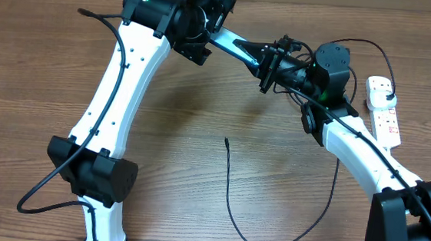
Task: Plug charger to phone and switch on socket
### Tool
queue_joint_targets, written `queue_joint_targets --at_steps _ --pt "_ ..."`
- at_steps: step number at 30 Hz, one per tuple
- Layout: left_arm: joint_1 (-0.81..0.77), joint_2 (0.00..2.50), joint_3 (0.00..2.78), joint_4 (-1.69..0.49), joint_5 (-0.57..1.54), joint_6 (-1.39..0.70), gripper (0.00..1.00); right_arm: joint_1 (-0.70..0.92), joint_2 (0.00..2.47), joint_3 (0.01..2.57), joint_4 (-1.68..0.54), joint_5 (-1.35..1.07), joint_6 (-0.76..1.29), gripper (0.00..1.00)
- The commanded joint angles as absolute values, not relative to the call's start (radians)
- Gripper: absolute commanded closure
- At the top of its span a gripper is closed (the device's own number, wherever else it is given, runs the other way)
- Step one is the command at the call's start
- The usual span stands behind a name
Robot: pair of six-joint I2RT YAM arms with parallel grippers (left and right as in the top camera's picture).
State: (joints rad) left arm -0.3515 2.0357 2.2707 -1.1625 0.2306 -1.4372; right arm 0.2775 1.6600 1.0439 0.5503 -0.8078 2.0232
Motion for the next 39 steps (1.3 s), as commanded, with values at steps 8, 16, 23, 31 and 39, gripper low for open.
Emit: queue_joint_targets --at_steps 8,16,23,31,39 --pt "-0.345 2.035 2.278 -1.166 0.226 -1.413 0.09 0.257 1.652 1.060 0.568 -0.826 2.121 0.96" --pt "-0.345 2.035 2.278 -1.167 0.237 -1.413 0.31 0.253 1.652 1.060 0.568 -0.825 2.125 0.96" --pt "-0.347 2.035 2.278 -1.167 0.237 -1.413 0.31 0.251 1.652 1.060 0.567 -0.823 2.125 0.96" --pt "-0.347 2.035 2.278 -1.171 0.237 -1.413 0.37 0.239 1.652 1.060 0.567 -0.809 2.131 0.96" --pt "-0.347 2.035 2.278 -1.170 0.237 -1.413 0.37 0.239 1.652 1.060 0.567 -0.805 2.162 0.96"
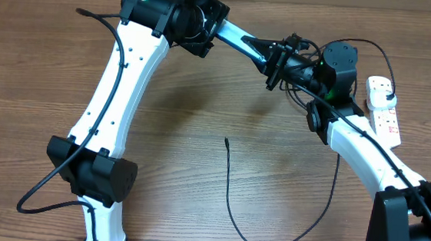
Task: Plug charger to phone and switch on socket
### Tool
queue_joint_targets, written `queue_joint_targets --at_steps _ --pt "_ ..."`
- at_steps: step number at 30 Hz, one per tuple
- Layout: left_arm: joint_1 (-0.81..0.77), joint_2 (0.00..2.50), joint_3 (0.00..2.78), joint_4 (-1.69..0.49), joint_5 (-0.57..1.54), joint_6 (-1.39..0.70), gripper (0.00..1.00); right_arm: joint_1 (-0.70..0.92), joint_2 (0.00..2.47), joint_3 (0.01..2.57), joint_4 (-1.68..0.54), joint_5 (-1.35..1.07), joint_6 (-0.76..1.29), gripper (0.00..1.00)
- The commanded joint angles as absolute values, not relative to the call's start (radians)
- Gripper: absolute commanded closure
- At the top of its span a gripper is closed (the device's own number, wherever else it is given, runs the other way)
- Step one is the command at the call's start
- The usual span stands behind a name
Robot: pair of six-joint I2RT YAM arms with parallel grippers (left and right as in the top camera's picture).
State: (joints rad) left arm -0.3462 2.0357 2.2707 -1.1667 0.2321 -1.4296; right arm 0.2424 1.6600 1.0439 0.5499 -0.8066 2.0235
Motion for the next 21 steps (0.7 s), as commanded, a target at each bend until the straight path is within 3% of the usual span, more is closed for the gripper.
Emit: queue_joint_targets --at_steps 1,21 --pt "-0.348 2.035 2.278 -1.170 0.237 -1.413 0.37 0.239 1.652 1.060 0.567 -0.805 2.162 0.96" --pt "-0.358 2.035 2.277 -1.170 0.193 -1.409 0.61 0.241 1.652 1.060 0.575 -0.814 2.162 0.96"
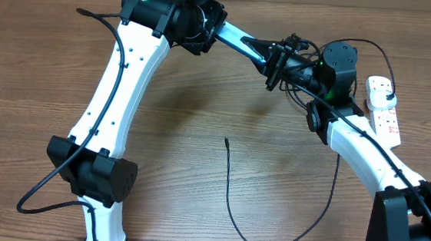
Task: Plug charger to phone and switch on socket
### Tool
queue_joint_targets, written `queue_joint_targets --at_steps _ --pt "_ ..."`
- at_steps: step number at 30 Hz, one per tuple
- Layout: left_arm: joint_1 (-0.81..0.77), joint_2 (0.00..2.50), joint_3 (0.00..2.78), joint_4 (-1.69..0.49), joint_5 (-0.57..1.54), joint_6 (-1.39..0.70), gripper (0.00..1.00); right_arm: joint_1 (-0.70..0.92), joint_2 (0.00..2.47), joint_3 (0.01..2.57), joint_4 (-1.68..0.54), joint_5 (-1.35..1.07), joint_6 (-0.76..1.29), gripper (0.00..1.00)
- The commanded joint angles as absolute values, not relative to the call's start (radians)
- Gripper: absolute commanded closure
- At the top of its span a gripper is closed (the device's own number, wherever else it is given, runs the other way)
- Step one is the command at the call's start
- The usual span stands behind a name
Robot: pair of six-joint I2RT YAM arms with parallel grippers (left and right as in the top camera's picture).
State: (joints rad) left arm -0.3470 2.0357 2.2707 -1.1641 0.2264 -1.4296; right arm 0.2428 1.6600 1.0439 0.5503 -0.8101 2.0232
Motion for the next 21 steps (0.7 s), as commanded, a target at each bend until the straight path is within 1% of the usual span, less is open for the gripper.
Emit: queue_joint_targets --at_steps 1,6,13,21 --pt "-0.360 2.035 2.277 -1.170 0.184 -1.409 0.62 0.241 1.652 1.060 0.575 -0.815 2.162 0.96" --pt "-0.368 2.035 2.276 -1.170 0.143 -1.393 0.66 0.241 1.652 1.060 0.624 -0.826 2.162 0.96" --pt "-0.370 2.037 2.276 -1.170 0.123 -1.383 0.74 0.241 1.652 1.060 0.651 -0.833 2.162 0.96" --pt "-0.373 2.040 2.266 -1.170 0.089 -1.383 0.75 0.241 1.652 1.060 0.701 -0.848 2.162 0.96"
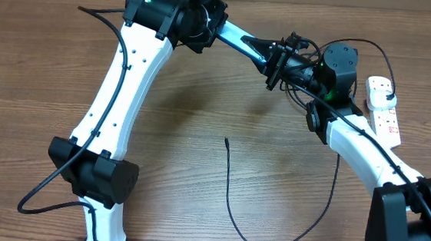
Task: Plug charger to phone and switch on socket
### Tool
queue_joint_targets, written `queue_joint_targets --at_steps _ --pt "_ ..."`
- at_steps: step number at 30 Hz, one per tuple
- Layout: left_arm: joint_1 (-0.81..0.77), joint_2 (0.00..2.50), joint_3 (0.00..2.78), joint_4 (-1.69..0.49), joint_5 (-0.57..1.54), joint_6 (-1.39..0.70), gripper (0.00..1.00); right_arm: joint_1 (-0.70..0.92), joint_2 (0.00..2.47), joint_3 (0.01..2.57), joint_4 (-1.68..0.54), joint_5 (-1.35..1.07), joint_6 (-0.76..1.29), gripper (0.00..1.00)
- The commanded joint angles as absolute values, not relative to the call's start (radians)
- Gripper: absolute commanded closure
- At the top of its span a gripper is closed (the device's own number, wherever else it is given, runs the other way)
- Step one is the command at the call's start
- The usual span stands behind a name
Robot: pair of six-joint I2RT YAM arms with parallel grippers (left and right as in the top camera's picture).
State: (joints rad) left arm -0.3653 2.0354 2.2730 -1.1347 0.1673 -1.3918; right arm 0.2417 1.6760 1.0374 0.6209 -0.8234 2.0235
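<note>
A light blue phone (241, 43) hangs in the air over the far middle of the table, tilted down to the right. My left gripper (210, 25) holds its upper left end and my right gripper (272, 61) closes on its lower right end. The fingers of both are largely hidden by the wrists. The black charger cable (228, 202) lies on the table below, and its free plug tip (227, 141) points away from me, untouched. The cable loops forward and runs back up under the right arm toward the white socket strip (385, 118) at the far right.
A black plug (388, 91) sits in the far end of the socket strip, with a thin black wire arching over it. The wooden table's far edge runs just behind both wrists. A loose arm cable hangs at the left arm's base (40, 195).
The left arm's links have shifted a few pixels to the right. The phone, the right gripper and the cable on the table stand where they were.
At first both grippers held the phone a little lower and further left, above the table's middle back. By the second moment the phone and both wrists had moved up and right, toward the socket strip. They have stayed there since, with the charger tip lying unmoved throughout.
</note>
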Motion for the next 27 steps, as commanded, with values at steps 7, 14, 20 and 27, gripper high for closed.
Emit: queue_joint_targets --at_steps 7,14,20,27 --pt "-0.374 2.040 2.264 -1.170 0.076 -1.383 0.75 0.252 1.652 1.060 0.720 -0.870 2.162 0.96" --pt "-0.374 2.040 2.264 -1.170 0.066 -1.383 0.71 0.277 1.652 1.060 0.733 -0.877 2.162 0.96" --pt "-0.374 2.040 2.264 -1.170 0.066 -1.383 0.71 0.286 1.652 1.060 0.733 -0.877 2.162 0.96" --pt "-0.374 2.040 2.264 -1.170 0.091 -1.372 0.44 0.279 1.652 1.060 0.727 -0.844 2.162 0.96"
